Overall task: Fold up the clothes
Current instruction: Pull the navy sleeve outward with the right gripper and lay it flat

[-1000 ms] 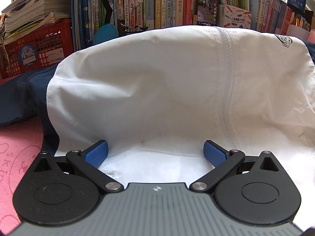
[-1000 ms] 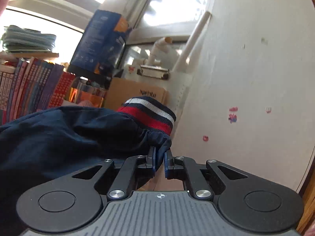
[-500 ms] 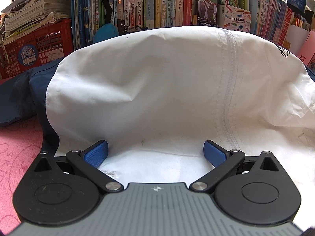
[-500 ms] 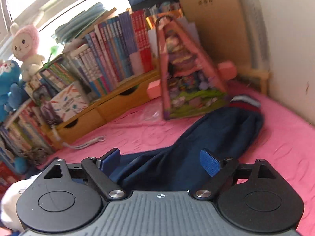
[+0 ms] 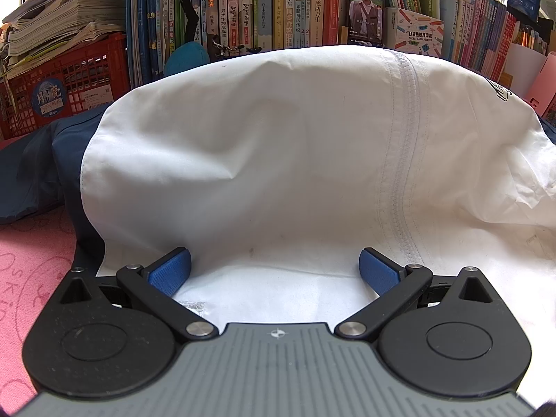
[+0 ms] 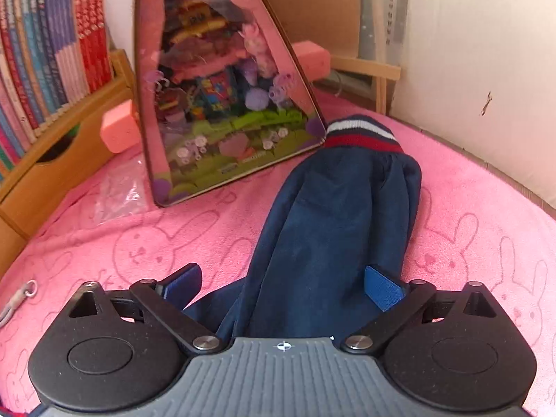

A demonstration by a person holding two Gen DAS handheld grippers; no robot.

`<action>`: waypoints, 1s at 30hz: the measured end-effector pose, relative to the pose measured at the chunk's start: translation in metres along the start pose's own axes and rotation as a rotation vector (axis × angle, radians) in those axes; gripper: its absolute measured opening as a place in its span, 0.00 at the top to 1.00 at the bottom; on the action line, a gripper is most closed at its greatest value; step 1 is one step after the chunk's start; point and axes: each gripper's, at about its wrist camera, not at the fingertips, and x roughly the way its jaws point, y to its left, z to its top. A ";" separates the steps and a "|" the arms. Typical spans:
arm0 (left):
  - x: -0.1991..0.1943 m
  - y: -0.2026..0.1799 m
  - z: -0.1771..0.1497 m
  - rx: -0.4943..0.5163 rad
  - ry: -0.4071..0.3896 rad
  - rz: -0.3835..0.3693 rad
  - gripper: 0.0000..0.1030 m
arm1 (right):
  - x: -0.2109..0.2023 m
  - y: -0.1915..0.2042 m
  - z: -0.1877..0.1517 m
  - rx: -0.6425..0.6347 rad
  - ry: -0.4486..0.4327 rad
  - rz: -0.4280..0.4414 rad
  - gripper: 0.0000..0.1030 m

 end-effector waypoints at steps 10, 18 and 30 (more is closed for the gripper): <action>0.000 0.000 0.000 -0.002 -0.001 -0.002 0.00 | -0.084 -0.118 0.022 0.195 -0.357 0.778 0.90; 0.000 0.000 0.000 -0.002 -0.001 -0.002 0.00 | -0.016 -0.142 0.008 0.074 -0.187 0.320 0.78; 0.000 0.000 0.000 -0.002 -0.001 -0.002 0.00 | 0.046 -0.197 0.010 0.562 0.032 0.637 0.52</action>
